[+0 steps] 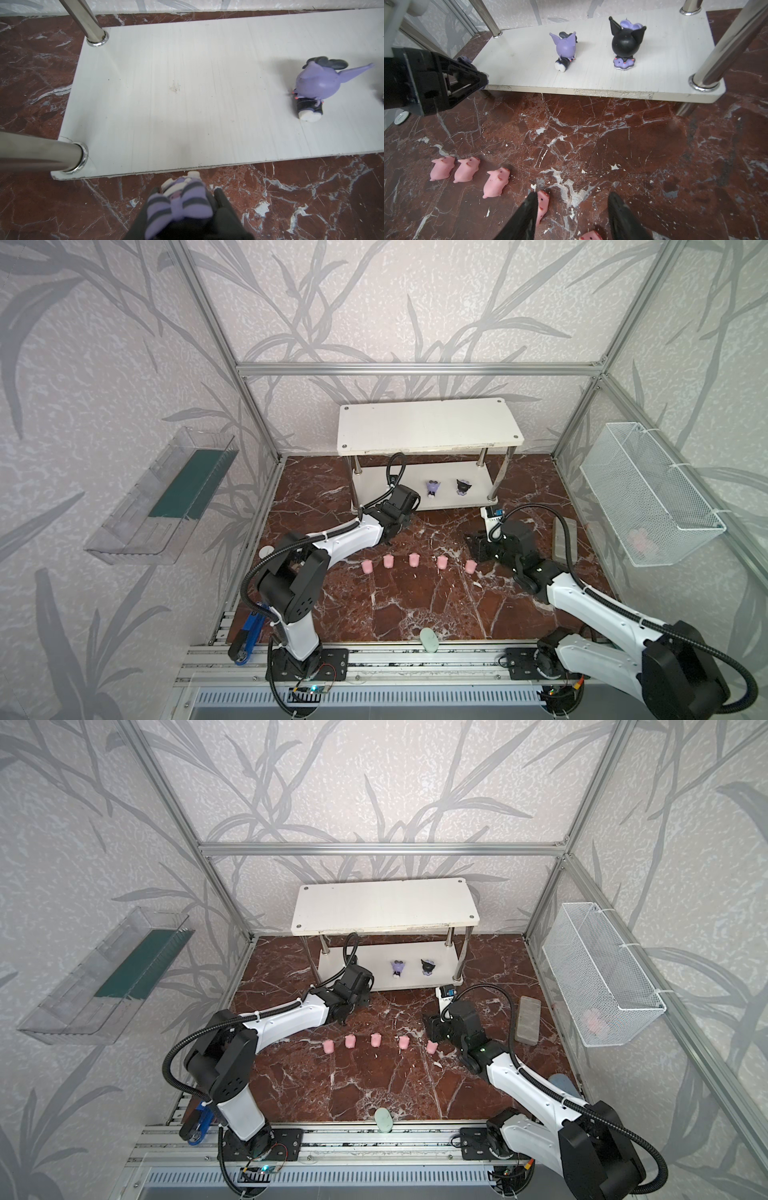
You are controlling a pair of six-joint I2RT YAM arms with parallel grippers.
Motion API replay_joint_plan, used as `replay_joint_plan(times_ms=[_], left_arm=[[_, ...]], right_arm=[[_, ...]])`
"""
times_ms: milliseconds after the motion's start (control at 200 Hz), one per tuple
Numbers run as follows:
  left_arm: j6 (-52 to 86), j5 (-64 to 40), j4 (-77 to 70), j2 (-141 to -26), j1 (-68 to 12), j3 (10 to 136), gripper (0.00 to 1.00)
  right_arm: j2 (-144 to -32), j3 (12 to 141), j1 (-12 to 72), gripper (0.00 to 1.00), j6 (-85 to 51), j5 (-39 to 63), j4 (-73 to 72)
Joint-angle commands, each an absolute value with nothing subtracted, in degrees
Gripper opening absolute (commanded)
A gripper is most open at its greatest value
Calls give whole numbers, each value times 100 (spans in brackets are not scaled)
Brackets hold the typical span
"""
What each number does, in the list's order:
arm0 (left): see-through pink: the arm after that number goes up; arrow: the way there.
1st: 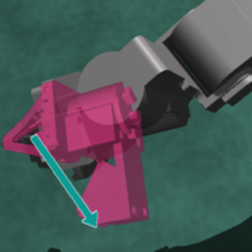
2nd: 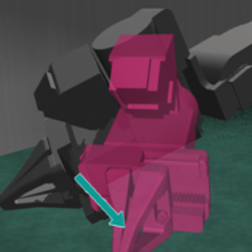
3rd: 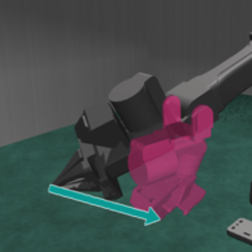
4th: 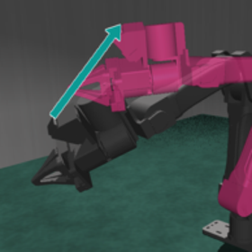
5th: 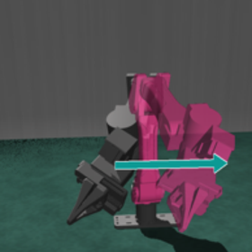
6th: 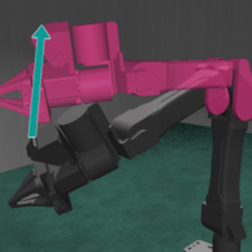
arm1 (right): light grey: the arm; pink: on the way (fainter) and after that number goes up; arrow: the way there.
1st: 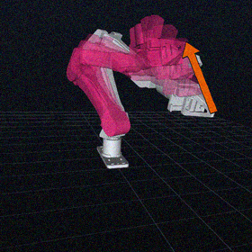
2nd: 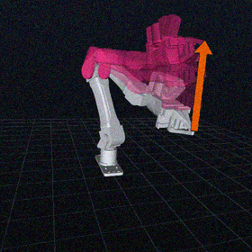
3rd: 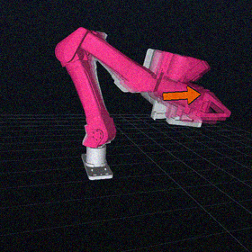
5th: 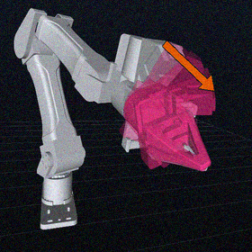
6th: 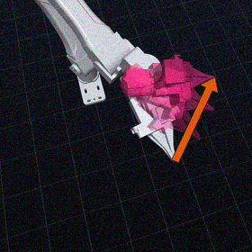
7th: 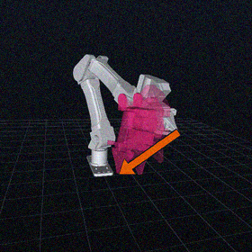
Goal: Organize plastic toys on shelves
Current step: Place the plastic toy on the shelf.
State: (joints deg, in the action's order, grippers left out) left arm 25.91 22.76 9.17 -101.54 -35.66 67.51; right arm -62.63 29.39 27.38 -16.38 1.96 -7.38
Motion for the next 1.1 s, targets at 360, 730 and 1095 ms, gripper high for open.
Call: replay_joint_plan(times_ms=[360, 730, 1095], left_arm=[[2106, 2224, 76, -10660, -3350, 7041, 32], [1935, 2151, -101, -10823, -3204, 7185, 32], [1863, 2146, -308, -11108, -3083, 7320, 32]], right_arm=[[-6244, 3120, 2708, 55, -1556, 88, -580], [-6389, 3138, 2706, 55, -1568, 96, -658], [-6478, 3146, 2704, 55, -1571, 97, -696]])
